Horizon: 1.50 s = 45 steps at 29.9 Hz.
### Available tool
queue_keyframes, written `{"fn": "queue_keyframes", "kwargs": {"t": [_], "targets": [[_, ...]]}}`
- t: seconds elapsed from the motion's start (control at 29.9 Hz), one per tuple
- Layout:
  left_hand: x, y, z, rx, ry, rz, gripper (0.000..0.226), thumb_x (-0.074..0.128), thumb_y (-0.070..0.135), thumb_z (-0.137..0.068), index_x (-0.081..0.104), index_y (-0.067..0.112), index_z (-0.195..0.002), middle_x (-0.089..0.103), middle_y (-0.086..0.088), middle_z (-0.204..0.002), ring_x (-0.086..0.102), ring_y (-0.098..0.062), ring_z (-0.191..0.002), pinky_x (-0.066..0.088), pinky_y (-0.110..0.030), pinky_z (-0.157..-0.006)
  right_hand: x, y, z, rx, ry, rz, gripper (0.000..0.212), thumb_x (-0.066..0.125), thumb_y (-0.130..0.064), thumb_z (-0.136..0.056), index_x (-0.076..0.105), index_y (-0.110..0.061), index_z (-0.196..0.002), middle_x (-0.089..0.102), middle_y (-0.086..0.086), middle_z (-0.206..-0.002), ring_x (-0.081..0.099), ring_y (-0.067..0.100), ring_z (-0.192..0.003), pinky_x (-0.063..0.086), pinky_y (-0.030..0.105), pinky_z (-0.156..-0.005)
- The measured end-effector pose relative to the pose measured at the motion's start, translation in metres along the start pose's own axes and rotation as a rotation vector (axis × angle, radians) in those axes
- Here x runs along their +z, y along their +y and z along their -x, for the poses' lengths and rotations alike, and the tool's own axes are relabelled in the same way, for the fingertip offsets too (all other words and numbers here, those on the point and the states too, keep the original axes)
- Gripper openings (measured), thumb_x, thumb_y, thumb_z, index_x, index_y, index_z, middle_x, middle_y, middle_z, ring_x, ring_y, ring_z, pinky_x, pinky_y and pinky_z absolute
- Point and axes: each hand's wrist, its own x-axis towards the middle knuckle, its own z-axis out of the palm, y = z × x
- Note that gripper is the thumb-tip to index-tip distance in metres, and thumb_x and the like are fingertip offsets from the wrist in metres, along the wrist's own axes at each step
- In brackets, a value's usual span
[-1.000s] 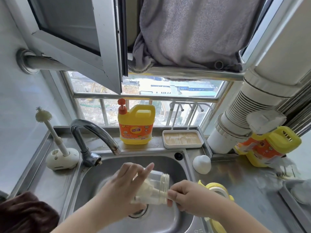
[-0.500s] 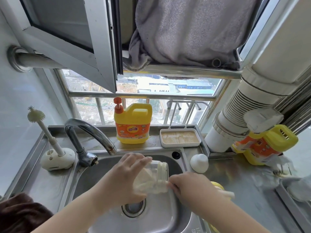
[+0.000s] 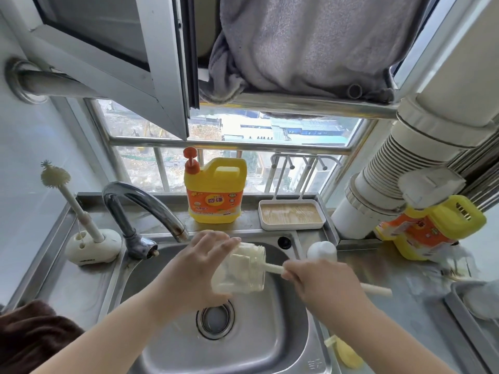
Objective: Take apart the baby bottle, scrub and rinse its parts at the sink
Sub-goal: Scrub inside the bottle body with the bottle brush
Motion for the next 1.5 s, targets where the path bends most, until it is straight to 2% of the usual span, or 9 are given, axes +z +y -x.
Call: {"fn": "queue_keyframes", "kwargs": {"t": [0.1, 0.2, 0.43, 0.74, 0.94, 1.0, 1.2, 1.34, 1.5], "targets": [[0.001, -0.002, 0.004, 0.034, -0.014, -0.012, 0.088, 0.081, 0.05, -0.053, 0.045, 0.02, -0.127, 0.058, -0.007, -0.116, 0.047, -0.019, -0.11, 0.057, -0.038, -0.079, -0.006, 0.012, 0.002, 0.16, -0.489, -0.541, 0.028, 0.043, -0.043, -0.095, 0.066, -0.027, -0.093, 0.041, -0.009, -0.055, 0.037, 0.009, -0.049, 0.031, 0.024, -0.049], [0.003, -0.001, 0.005, 0.049, -0.005, -0.017, 0.091, 0.084, 0.047, -0.049, 0.045, 0.02, -0.127, 0.058, -0.007, -0.116, 0.046, -0.018, -0.111, 0.056, -0.036, -0.081, -0.017, 0.02, 0.002, 0.188, -0.598, -0.598, 0.029, 0.044, -0.046, -0.095, 0.068, -0.03, -0.091, 0.041, -0.009, -0.052, 0.034, 0.009, -0.045, 0.029, 0.022, -0.047], [-0.013, 0.0, -0.004, -0.043, 0.036, 0.037, 0.084, 0.061, 0.06, -0.058, 0.041, 0.022, -0.13, 0.059, -0.008, -0.117, 0.057, -0.024, -0.105, 0.046, -0.035, -0.09, -0.008, 0.024, 0.0, -0.088, 0.352, 0.13, 0.027, 0.045, -0.033, -0.085, 0.07, -0.024, -0.078, 0.052, -0.007, -0.056, 0.051, 0.017, -0.047, 0.035, 0.025, -0.043], [-0.008, 0.003, 0.005, 0.001, 0.056, -0.001, 0.081, 0.07, 0.051, -0.058, 0.044, 0.019, -0.128, 0.057, -0.01, -0.116, 0.045, -0.019, -0.11, 0.052, -0.04, -0.085, -0.015, 0.026, 0.015, 0.256, -0.556, -0.775, 0.029, 0.044, -0.042, -0.096, 0.068, -0.028, -0.086, 0.041, -0.007, -0.052, 0.033, 0.007, -0.043, 0.029, 0.019, -0.046], [-0.013, 0.008, 0.006, -0.072, 0.037, 0.095, 0.083, 0.061, 0.06, -0.057, 0.04, 0.028, -0.13, 0.058, -0.003, -0.117, 0.044, -0.007, -0.108, 0.043, -0.028, -0.089, -0.009, 0.026, 0.015, -0.1, 0.365, 0.181, 0.011, 0.059, -0.027, -0.085, 0.068, -0.025, -0.08, 0.051, -0.006, -0.057, 0.051, 0.017, -0.048, 0.039, 0.027, -0.042], [-0.016, 0.009, 0.008, -0.066, 0.029, 0.1, 0.084, 0.063, 0.061, -0.057, 0.039, 0.029, -0.131, 0.057, -0.002, -0.118, 0.044, -0.006, -0.109, 0.041, -0.028, -0.091, -0.012, 0.022, 0.016, -0.166, 0.432, 0.165, 0.008, 0.061, -0.023, -0.081, 0.069, -0.022, -0.079, 0.05, -0.004, -0.056, 0.049, 0.017, -0.046, 0.034, 0.026, -0.041], [-0.017, 0.005, 0.017, -0.009, 0.038, 0.009, 0.079, 0.062, 0.056, -0.062, 0.043, 0.02, -0.13, 0.055, -0.007, -0.119, 0.046, -0.018, -0.112, 0.048, -0.037, -0.09, -0.015, 0.014, 0.027, 0.165, -0.437, -0.59, 0.028, 0.043, -0.041, -0.096, 0.066, -0.027, -0.09, 0.039, -0.008, -0.054, 0.034, 0.007, -0.047, 0.029, 0.021, -0.049], [-0.021, 0.006, 0.014, 0.006, 0.043, -0.002, 0.078, 0.062, 0.053, -0.063, 0.043, 0.02, -0.13, 0.054, -0.008, -0.12, 0.049, -0.021, -0.113, 0.047, -0.036, -0.092, -0.027, 0.019, 0.026, 0.275, -0.655, -0.816, 0.032, 0.044, -0.044, -0.096, 0.069, -0.028, -0.085, 0.04, -0.002, -0.055, 0.032, 0.012, -0.047, 0.028, 0.026, -0.048], [-0.019, 0.012, 0.009, -0.057, 0.08, 0.021, 0.081, 0.061, 0.06, -0.06, 0.043, 0.021, -0.129, 0.058, -0.006, -0.117, 0.051, -0.018, -0.108, 0.05, -0.037, -0.088, -0.023, 0.017, 0.016, -0.023, 0.169, 0.117, 0.017, 0.051, -0.032, -0.091, 0.066, -0.028, -0.085, 0.053, -0.01, -0.064, 0.054, 0.014, -0.055, 0.044, 0.028, -0.045]]}}
